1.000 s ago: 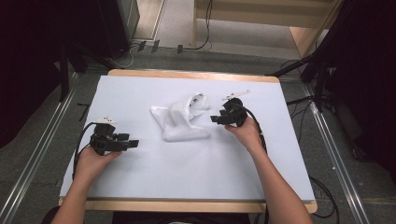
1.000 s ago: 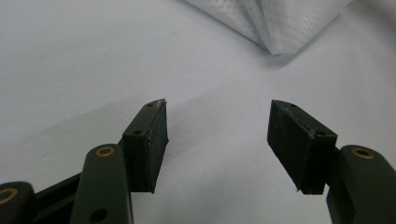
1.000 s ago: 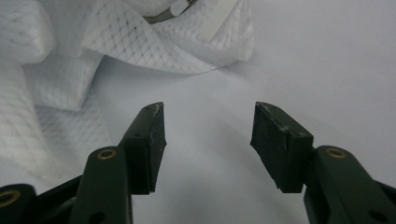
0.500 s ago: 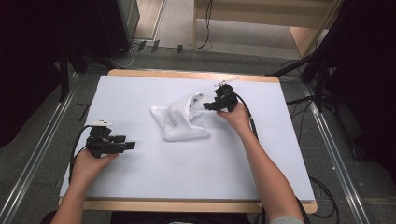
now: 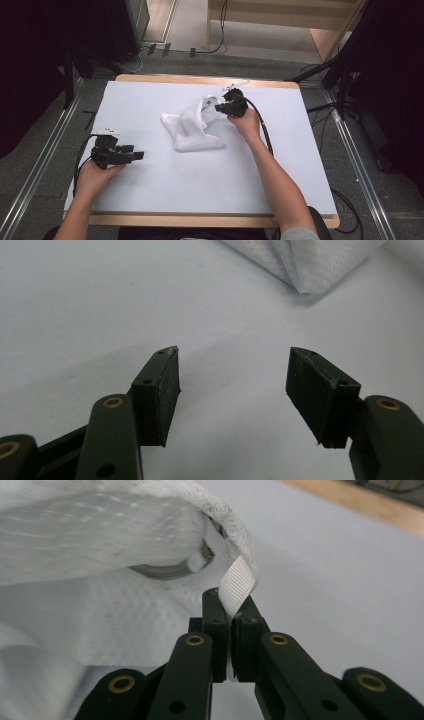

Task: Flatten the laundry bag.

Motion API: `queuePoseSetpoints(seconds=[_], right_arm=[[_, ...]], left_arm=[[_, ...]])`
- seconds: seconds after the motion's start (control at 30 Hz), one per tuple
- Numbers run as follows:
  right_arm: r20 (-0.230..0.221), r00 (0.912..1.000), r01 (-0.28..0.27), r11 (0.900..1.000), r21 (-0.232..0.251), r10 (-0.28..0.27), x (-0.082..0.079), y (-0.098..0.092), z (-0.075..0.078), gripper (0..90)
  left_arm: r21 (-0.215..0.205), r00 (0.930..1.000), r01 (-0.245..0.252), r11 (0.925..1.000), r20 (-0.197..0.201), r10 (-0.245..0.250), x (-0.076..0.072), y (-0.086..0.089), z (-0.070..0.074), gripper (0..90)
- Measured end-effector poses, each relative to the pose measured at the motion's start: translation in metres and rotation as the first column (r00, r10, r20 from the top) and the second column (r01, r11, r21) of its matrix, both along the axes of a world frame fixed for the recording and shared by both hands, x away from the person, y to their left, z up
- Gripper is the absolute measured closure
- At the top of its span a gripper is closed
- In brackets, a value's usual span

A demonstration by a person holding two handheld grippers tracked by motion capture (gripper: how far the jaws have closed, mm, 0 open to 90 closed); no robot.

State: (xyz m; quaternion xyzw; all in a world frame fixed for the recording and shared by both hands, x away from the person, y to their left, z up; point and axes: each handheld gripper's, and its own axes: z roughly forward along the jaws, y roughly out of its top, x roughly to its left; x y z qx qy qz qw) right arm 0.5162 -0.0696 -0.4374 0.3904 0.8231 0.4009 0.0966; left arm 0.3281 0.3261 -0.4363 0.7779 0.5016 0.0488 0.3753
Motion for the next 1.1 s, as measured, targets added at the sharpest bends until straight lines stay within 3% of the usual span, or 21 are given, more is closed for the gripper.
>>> queuePoseSetpoints(seconds=[0.23,0.33,0.43,0.6,0.77,0.8,0.9,1.1], right_arm=[[0.095,0.9939,-0.063,0.996,0.066,0.057,-0.030,0.000,0.039,88.3],[0.111,0.9905,-0.090,0.993,0.079,0.081,-0.039,0.006,0.047,88.3],[0.128,0.9814,-0.155,0.984,0.086,0.143,-0.057,0.021,0.056,88.0],[0.139,0.9684,-0.220,0.972,0.081,0.207,-0.078,0.036,0.058,87.9],[0.129,0.9606,-0.257,0.964,0.075,0.246,-0.092,0.045,0.056,87.7],[0.128,0.9552,-0.277,0.958,0.075,0.267,-0.098,0.049,0.055,87.6],[0.116,0.9511,-0.296,0.952,0.076,0.286,-0.103,0.053,0.054,87.4],[0.089,0.9339,-0.353,0.932,0.083,0.346,-0.123,0.068,0.050,87.2]], left_arm=[[-0.014,0.9998,-0.020,0.9997,0.001,0.020,0.000,0.005,0.004,39.9],[-0.022,0.9997,-0.024,0.9995,0.004,0.024,0.001,0.006,0.005,40.1],[-0.033,0.9994,-0.032,0.9989,0.011,0.032,0.002,0.009,0.007,40.3],[-0.045,0.9985,-0.052,0.9976,0.014,0.053,0.004,0.015,0.008,40.7],[-0.059,0.9975,-0.066,0.9961,0.023,0.067,0.005,0.020,0.010,41.1],[-0.067,0.9969,-0.071,0.9952,0.028,0.073,0.006,0.021,0.011,41.2],[-0.072,0.9963,-0.077,0.9944,0.031,0.080,0.007,0.022,0.012,41.3],[-0.068,0.9948,-0.093,0.9934,0.036,0.096,0.012,0.028,0.013,41.3]])
